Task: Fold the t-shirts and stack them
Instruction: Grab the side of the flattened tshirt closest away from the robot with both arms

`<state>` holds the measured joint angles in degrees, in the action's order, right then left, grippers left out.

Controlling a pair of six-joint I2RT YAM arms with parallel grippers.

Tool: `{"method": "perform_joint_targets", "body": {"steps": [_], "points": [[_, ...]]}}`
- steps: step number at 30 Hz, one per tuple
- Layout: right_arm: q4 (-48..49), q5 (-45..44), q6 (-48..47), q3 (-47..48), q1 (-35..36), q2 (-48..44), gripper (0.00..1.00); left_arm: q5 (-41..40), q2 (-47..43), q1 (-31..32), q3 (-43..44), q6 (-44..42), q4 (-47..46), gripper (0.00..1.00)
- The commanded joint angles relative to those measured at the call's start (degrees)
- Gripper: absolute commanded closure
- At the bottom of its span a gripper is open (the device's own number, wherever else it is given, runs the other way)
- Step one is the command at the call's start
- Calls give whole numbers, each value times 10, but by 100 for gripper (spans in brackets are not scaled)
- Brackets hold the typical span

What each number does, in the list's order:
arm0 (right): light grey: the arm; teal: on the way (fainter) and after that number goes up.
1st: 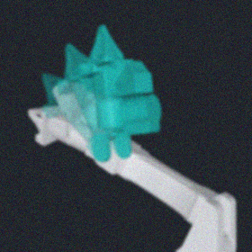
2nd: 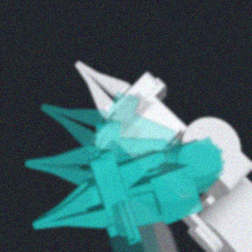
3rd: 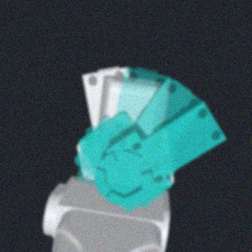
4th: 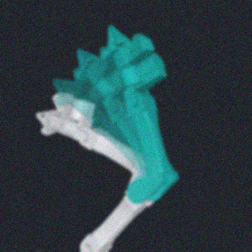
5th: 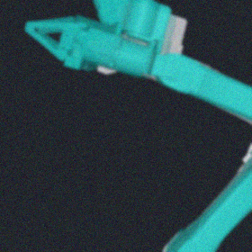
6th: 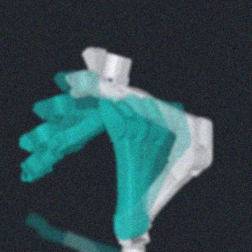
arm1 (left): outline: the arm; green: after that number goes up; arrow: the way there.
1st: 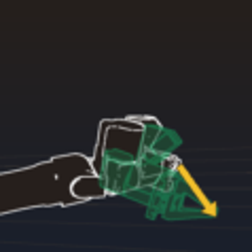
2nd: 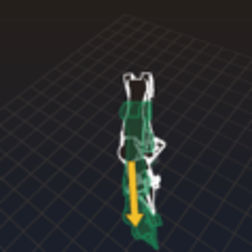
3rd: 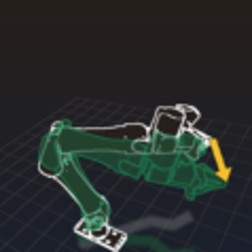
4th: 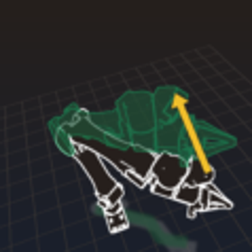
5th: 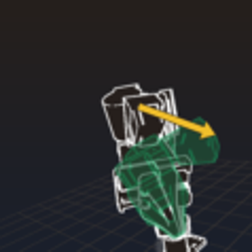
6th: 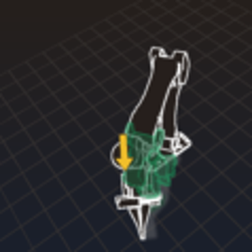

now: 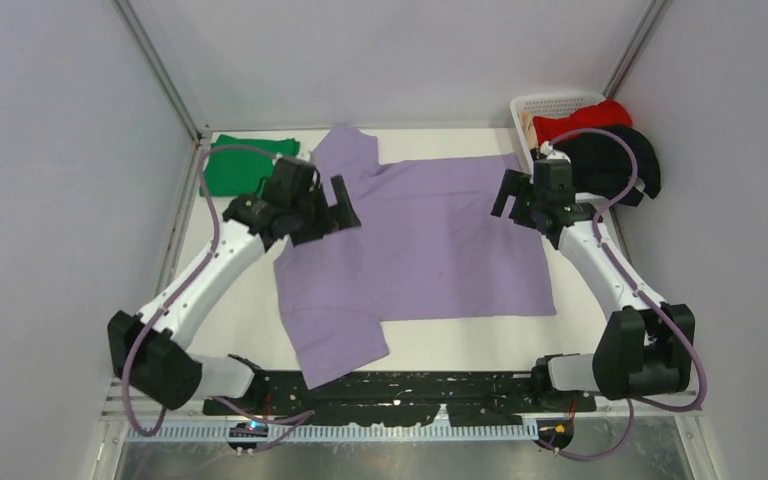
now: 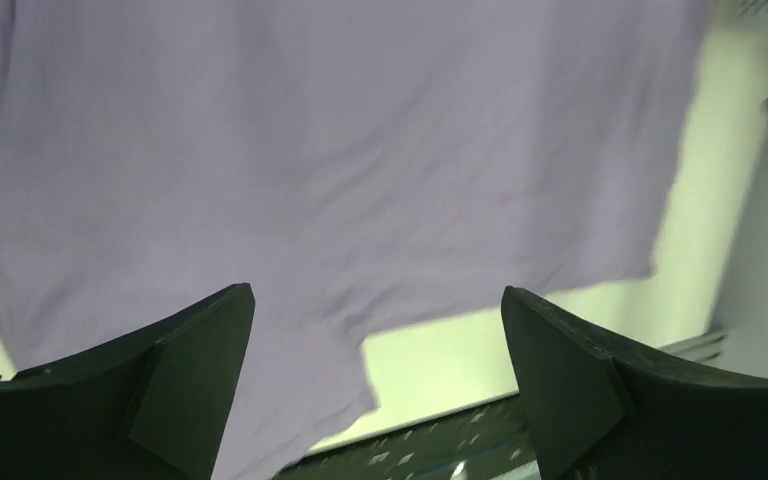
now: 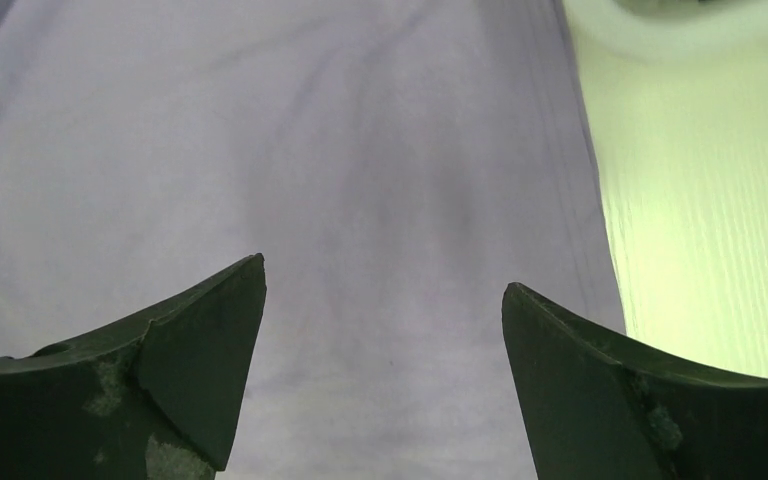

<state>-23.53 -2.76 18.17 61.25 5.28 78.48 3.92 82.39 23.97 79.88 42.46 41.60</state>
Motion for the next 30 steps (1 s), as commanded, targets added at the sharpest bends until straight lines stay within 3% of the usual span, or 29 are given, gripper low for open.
{"method": "perform_joint_targets", "body": {"steps": [1, 7, 13, 16, 30], "points": [[51, -71, 65, -68, -6, -64, 4, -78, -107, 65, -189, -8, 54, 1], [64, -103, 90, -112, -12, -120, 5, -118, -253, 229, -362, 112, 147, 3], [63, -108, 94, -120, -14, -119, 5, -105, -302, 364, -447, 233, 160, 14], [59, -107, 94, -119, -15, -115, 5, -94, -275, 377, -461, 236, 153, 24], [33, -132, 95, -117, -22, -119, 5, -86, -116, 377, -490, 200, 84, 55]]}}
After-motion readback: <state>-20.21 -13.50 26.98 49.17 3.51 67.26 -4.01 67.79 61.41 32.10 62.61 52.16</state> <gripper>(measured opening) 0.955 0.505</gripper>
